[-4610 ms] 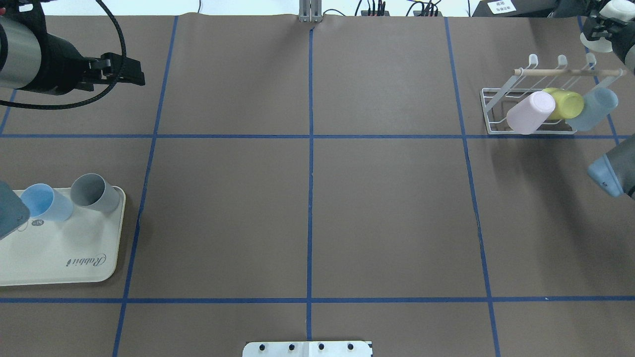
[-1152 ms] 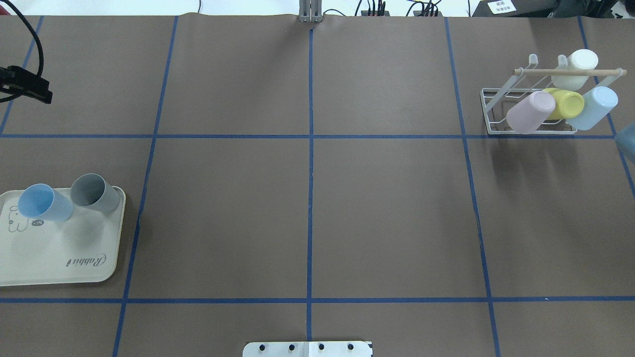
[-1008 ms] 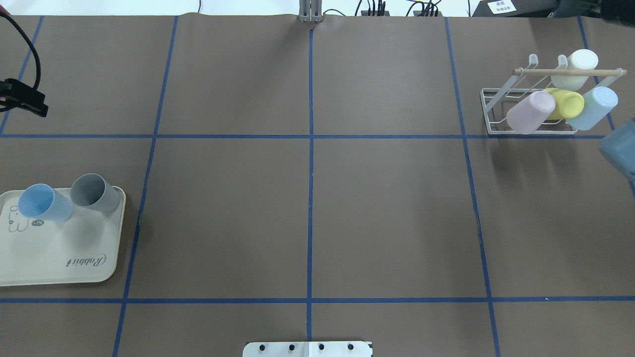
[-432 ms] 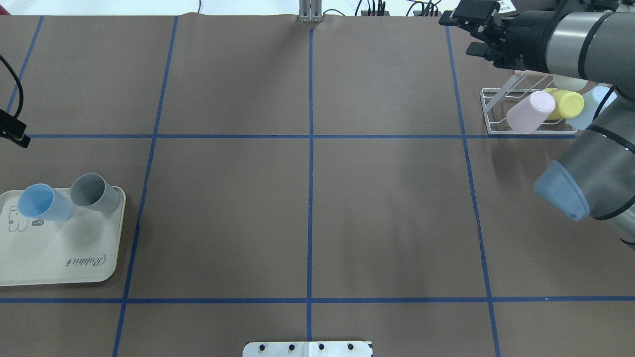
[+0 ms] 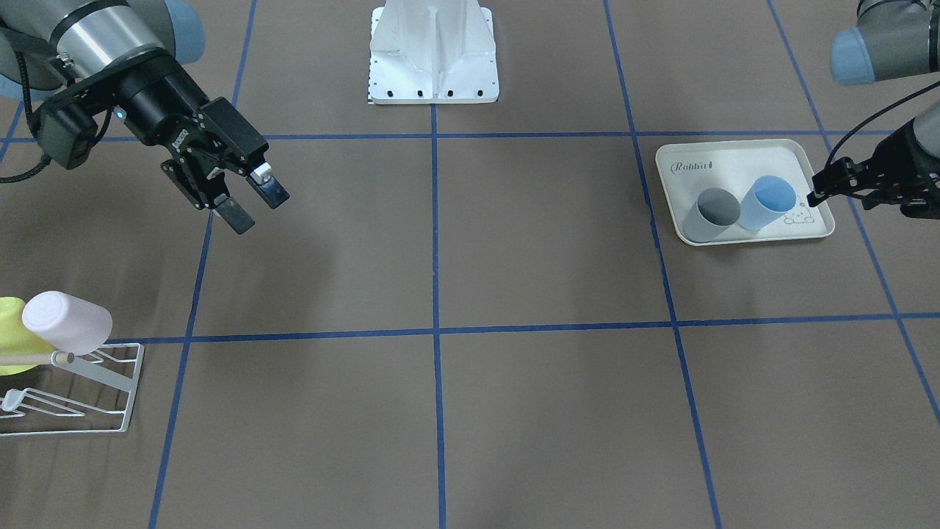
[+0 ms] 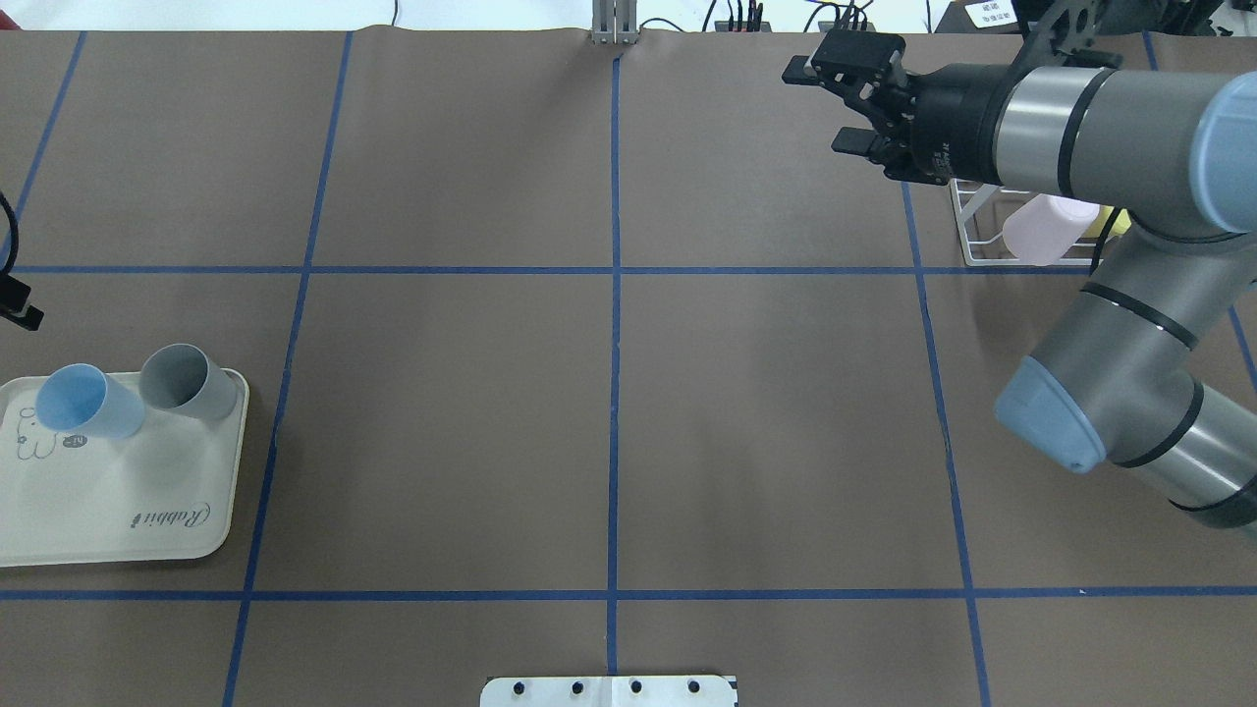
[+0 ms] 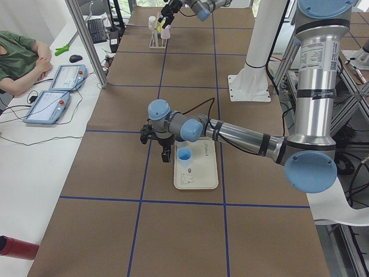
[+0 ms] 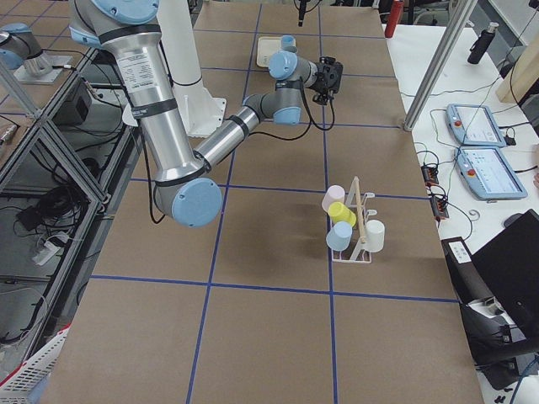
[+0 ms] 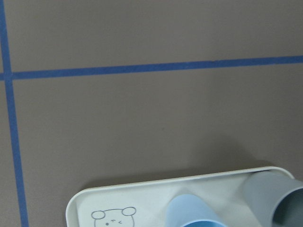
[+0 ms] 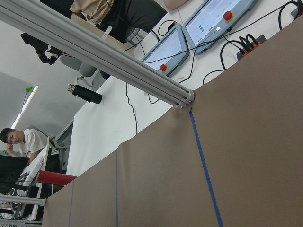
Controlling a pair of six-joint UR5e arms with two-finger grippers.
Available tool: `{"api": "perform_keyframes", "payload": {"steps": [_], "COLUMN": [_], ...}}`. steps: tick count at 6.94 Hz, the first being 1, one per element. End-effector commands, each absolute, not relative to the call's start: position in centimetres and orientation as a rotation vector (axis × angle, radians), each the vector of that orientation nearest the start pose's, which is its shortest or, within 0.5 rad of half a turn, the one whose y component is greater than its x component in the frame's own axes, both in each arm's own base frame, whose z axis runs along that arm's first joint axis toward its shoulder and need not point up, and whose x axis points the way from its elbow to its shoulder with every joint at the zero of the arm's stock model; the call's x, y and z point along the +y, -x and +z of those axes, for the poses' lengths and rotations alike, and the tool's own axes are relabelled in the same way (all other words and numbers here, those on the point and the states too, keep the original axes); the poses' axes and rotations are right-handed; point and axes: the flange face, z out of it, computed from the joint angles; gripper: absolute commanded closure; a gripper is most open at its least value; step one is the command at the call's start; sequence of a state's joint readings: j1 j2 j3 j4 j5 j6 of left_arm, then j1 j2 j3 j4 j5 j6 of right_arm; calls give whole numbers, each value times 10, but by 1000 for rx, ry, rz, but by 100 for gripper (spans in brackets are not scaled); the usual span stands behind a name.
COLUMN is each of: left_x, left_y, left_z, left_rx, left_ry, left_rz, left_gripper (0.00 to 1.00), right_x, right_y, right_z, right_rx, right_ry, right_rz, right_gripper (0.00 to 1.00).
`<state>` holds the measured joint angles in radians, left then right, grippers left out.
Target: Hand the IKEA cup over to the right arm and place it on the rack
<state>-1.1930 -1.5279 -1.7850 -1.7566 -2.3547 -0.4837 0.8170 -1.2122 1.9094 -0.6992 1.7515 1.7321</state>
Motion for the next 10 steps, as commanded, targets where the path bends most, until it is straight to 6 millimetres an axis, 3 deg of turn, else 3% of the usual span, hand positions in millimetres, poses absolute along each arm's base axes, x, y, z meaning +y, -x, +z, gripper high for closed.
{"api": "perform_keyframes", "payload": {"steps": [1,4,7,9,10], "left_x": [-463,-443,-438,-432,-428], "left_y": [-122,-170,-171,-184,-193], "left_z": [566,581,586,587,588], "left_rx": [882,837,834,832,828], "left_ry": [8,58,65,79,92], "left_rz": [-89,-26,-10,16,28], "left_gripper": [0,0,0,0,14], "right_x": [-471,-471,-470,-471,-471], "right_y": [305,307,307,308,308], "right_z": [200,201,201,202,202], "right_rx": [-1581,-1580,-1581,-1578,-1577], "right_ry": [-361,-358,-357,-357,-360], "right_rz": [626,625,623,623,620], "right_gripper": [0,0,0,0,0]}}
